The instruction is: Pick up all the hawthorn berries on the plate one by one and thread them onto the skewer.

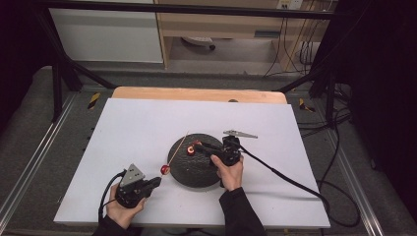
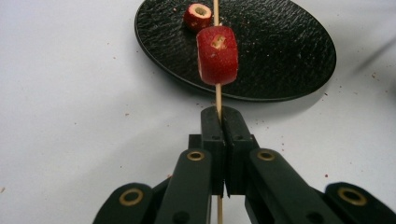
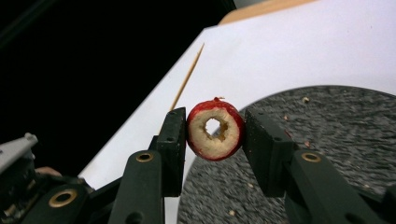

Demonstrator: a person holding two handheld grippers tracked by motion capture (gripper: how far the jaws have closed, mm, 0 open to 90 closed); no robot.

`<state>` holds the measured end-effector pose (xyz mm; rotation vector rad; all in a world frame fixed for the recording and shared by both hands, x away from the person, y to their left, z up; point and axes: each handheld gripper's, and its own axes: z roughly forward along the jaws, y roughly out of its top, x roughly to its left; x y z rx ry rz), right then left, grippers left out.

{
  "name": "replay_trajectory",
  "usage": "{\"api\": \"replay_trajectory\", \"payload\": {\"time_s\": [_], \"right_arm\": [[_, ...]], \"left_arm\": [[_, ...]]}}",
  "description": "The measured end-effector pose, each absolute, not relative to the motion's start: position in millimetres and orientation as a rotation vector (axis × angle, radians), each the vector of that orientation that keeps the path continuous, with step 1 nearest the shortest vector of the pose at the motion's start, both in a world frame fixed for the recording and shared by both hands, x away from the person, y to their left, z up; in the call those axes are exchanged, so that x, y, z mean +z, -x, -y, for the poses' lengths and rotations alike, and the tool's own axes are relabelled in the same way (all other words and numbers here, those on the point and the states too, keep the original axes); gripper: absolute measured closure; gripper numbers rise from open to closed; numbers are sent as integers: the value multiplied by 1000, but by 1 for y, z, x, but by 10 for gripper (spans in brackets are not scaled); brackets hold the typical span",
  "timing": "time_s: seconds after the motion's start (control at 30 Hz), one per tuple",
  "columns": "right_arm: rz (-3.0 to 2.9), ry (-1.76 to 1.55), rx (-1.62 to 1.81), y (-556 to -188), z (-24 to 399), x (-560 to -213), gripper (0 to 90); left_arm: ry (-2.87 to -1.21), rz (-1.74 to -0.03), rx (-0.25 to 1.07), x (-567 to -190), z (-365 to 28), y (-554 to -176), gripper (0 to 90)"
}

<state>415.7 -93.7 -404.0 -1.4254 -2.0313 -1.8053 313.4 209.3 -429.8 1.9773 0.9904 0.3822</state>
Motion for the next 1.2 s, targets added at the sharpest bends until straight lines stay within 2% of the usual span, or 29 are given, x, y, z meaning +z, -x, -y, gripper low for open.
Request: {"api": "replay_trajectory", "payload": {"time_s": [0.7,1.2], "right_arm": [[1679,1552,-2159,-412,88,-406,609],[1516,1564,-2263,-424,85,-409,610]], "left_arm": [[-1948,-990,386,-428,-207,-309,886],[-1948,-979,375,-429,-202,-308,886]]}}
